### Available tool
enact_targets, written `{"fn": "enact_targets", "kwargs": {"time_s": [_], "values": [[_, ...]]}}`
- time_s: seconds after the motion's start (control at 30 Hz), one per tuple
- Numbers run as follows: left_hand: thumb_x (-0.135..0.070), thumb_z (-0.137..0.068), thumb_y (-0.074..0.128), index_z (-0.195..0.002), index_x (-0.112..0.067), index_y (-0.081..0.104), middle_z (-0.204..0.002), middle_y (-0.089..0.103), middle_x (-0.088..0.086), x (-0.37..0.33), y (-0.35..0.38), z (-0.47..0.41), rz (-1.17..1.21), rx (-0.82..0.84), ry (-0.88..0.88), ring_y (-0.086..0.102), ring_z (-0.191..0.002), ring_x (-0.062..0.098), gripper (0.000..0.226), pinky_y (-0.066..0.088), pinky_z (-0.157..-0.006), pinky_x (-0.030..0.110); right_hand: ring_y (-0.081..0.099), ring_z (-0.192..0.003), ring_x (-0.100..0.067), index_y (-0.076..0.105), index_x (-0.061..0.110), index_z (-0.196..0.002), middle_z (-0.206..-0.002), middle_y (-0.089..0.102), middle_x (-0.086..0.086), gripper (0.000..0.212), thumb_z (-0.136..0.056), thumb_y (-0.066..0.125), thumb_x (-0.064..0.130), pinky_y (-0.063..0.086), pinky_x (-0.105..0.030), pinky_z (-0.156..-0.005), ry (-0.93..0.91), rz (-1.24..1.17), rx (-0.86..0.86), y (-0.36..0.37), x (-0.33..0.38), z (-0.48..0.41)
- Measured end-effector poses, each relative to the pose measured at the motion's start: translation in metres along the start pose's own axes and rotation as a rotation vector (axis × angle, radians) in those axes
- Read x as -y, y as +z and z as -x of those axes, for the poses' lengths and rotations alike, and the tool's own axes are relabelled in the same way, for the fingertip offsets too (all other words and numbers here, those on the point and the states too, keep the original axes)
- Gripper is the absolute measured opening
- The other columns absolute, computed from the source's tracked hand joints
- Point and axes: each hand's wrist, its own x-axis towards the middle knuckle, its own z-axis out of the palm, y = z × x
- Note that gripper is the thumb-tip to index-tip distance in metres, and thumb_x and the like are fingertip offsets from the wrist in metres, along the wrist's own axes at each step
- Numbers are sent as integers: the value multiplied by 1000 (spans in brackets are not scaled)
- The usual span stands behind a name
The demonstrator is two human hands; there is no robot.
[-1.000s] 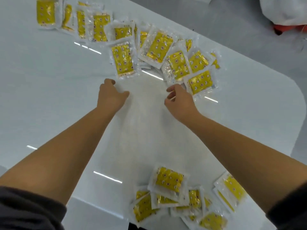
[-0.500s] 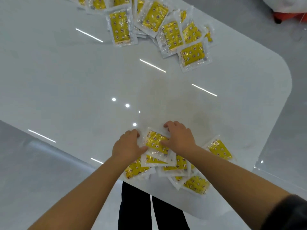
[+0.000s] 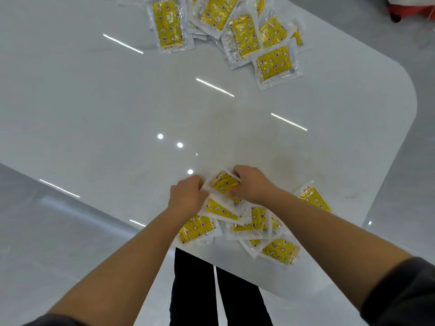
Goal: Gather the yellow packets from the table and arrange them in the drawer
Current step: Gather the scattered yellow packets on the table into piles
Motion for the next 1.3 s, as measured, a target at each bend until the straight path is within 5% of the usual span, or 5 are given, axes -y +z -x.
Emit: {"fn": "enact_targets", "kwargs": {"time_s": [0.2, 0.37, 0.73, 1.0, 1.3], "values": [[-1, -90, 55, -98, -18, 53, -81, 56, -6, -14, -19, 0, 558, 0, 105, 55, -74, 9, 19, 42, -56, 6, 67, -89, -14, 62, 18, -103, -97, 69, 3, 26, -82, 74, 26, 54, -25, -77, -55, -412, 126, -18, -18, 10], [-12, -95, 49, -107, -15, 60, -97, 65, 4, -19, -31, -2, 863, 35, -40, 64, -85, 18, 17, 55, -75, 31, 70, -97, -19, 61, 10, -119, -110, 71, -6, 35, -85, 69, 15, 57, -31, -84, -14, -780, 145, -25, -22, 13], [-56, -60, 78, -122, -21, 54, -120, 51, 1, 60, 5, 34, -453, -91, 307, 52, -109, 23, 75, 44, -86, 37, 69, -94, -28, 63, 12, -109, -106, 71, -10, 24, -86, 67, 10, 56, -42, -85, 187, -1105, 147, -14, -40, 15], [-51, -40, 88, -100, -16, 60, -99, 59, 5, 48, 19, 32, -658, -130, 387, 58, -89, 27, 75, 44, -76, 38, 70, -86, -23, 64, 14, -102, -98, 72, -7, 18, -86, 66, 7, 58, -36, -75, 200, -1162, 141, -4, -31, 10], [-17, -74, 77, -109, -19, 51, -98, 62, 0, 35, -29, 18, 263, 51, -5, 58, -84, 19, 43, 43, -69, 27, 72, -86, -26, 61, 11, -113, -103, 72, -11, 26, -88, 64, 9, 60, -37, -69, 191, -1293, 172, -13, -29, 14]]}}
